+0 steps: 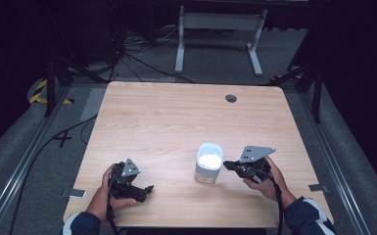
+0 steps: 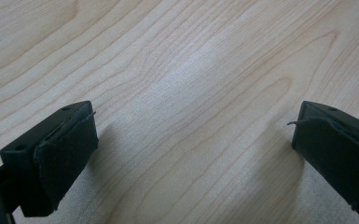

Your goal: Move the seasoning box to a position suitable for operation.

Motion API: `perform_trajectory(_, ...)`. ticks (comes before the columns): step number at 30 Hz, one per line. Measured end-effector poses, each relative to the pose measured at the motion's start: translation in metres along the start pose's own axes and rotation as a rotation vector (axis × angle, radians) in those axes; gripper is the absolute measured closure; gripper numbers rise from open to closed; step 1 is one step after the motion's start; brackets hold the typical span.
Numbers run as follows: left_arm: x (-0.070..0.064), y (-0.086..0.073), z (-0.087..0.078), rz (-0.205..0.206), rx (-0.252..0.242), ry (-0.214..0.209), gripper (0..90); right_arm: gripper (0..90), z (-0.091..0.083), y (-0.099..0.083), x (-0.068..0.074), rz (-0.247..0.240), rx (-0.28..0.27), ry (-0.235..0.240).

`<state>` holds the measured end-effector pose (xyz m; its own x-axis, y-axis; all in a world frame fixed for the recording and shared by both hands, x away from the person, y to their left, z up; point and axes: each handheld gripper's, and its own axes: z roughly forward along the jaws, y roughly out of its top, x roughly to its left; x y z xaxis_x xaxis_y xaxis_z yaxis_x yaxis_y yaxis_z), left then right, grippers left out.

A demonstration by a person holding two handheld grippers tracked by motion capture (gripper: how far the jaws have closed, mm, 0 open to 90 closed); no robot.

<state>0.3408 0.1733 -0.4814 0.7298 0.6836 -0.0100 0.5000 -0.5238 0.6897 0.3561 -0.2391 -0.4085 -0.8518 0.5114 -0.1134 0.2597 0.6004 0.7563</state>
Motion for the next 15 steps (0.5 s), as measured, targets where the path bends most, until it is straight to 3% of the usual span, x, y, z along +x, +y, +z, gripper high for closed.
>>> perform_trajectory(7, 0.0, 0.0, 0.0, -0.002, 0.006, -0.01, 0.3, 90.0, -0.008, 0.002, -0.014, 0.027, -0.051, -0.022)
perform_trajectory(15, 0.0, 0.0, 0.0, 0.006, -0.002, -0.006, 0.3, 90.0, -0.014, 0.005, -0.017, 0.036, -0.085, -0.037)
